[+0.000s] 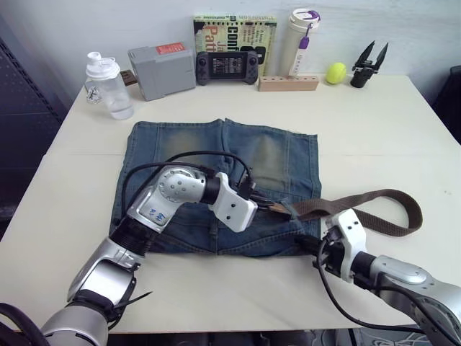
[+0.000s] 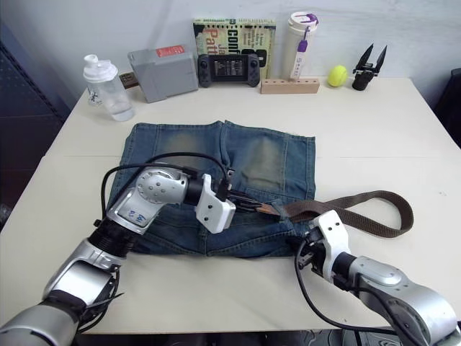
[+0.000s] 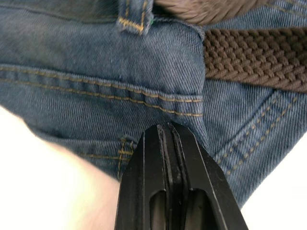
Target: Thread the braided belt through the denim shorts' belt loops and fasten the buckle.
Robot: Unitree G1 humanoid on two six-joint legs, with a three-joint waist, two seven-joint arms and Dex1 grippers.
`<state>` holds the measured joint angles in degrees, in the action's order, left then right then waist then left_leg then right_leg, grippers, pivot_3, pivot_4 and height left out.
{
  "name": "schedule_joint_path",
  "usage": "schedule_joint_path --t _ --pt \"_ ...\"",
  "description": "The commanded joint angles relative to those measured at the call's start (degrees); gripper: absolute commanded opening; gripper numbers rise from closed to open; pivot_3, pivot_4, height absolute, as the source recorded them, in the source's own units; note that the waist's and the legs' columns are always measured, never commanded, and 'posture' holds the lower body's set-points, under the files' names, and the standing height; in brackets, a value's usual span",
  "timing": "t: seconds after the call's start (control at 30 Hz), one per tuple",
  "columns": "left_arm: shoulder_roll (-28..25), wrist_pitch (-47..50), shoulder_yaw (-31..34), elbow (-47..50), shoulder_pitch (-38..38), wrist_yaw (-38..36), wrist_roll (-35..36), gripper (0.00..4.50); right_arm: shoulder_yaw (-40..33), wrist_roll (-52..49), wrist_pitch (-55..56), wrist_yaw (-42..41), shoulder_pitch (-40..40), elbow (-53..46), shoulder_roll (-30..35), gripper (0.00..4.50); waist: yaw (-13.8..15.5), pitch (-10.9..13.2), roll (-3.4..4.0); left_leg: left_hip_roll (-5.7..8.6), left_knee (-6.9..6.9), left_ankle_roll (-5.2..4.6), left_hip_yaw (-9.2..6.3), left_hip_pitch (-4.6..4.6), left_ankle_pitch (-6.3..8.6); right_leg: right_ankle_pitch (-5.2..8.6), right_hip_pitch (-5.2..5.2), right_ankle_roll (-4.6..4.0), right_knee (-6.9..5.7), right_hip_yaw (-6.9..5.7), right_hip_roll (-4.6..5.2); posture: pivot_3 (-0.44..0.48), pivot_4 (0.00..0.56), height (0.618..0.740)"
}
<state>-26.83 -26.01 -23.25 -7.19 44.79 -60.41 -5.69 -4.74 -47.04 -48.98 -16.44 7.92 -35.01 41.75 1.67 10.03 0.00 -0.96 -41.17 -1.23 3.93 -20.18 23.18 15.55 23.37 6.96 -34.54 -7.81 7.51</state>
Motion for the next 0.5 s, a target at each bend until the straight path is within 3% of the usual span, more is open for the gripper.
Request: schedule_joint_path --t 0.03,0.27,0.5 --pt "-3.66 1.4 2.85 4.2 0.42 -3.1 4.04 0.0 1.11 3.11 -4.26 2.89 0.21 4.67 -1.17 0.17 -0.24 -0.04 -0.03 0.0 0.0 0.0 -0.04 0.02 0.0 0.0 0.0 0.0 0.0 0.03 0.0 0.0 0.15 0.731" --pt "-9.09 -4.8 5.98 6.16 -3.47 -1.51 3.67 0.0 -0.6 3.3 -6.04 2.72 -0.14 5.76 -2.35 0.17 -0.25 -0.32 -0.21 0.0 0.0 0.0 -0.19 0.07 0.0 0.0 -0.05 0.0 0.0 0.06 0.02 0.0 0.15 0.731" --pt "-14.28 -13.51 13.81 6.73 -14.36 2.65 7.94 0.0 -3.99 4.02 -6.57 3.87 -0.89 5.89 -2.94 0.17 -0.28 -0.35 -0.22 -0.02 0.0 0.0 -0.34 0.09 0.0 0.0 -0.06 0.0 0.0 0.08 0.05 0.0 0.15 0.731"
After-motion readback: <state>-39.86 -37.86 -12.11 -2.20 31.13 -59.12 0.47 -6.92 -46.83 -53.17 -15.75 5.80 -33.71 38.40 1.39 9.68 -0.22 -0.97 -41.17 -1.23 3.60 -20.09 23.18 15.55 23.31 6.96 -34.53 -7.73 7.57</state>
